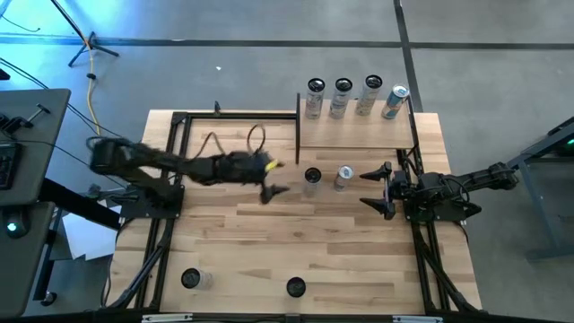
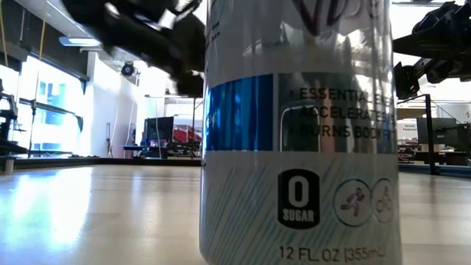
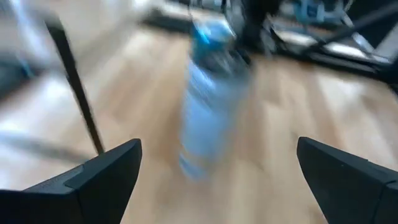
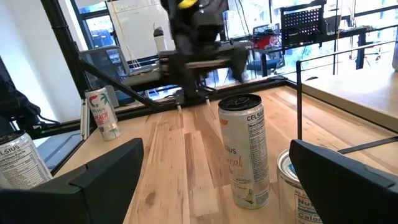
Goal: Place canned beverage on shelf
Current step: Move the white blue soda can to the center of the table, then move the white pink soda can to the center of the table
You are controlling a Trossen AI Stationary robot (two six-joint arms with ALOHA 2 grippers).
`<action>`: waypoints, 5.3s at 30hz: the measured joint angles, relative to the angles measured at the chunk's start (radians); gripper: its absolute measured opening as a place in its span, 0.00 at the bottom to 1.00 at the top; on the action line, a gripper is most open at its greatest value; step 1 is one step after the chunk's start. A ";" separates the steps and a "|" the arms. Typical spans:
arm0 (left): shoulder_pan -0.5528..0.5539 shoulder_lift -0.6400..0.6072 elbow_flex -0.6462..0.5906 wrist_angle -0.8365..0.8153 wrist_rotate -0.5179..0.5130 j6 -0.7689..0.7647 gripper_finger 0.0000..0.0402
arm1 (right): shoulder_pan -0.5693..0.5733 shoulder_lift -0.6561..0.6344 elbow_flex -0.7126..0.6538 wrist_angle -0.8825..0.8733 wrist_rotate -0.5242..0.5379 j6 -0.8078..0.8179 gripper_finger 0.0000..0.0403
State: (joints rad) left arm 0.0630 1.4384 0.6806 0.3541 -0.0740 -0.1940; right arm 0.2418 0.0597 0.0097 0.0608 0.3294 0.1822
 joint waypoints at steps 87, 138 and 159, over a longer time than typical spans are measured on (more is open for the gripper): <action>-0.718 0.689 0.545 0.196 -0.653 -0.099 0.55 | 0.000 0.000 0.000 0.000 -0.006 0.000 0.97; -0.221 0.689 0.544 0.246 -0.154 0.213 0.79 | 0.000 0.000 0.000 0.000 -0.001 0.000 0.97; -0.753 0.174 0.277 -0.215 -0.975 -0.239 0.84 | 0.000 0.000 0.000 0.000 -0.005 0.000 0.97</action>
State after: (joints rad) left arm -0.6896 1.6123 0.9581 0.1392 -1.0486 -0.4328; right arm 0.2420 0.0597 0.0097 0.0608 0.3244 0.1822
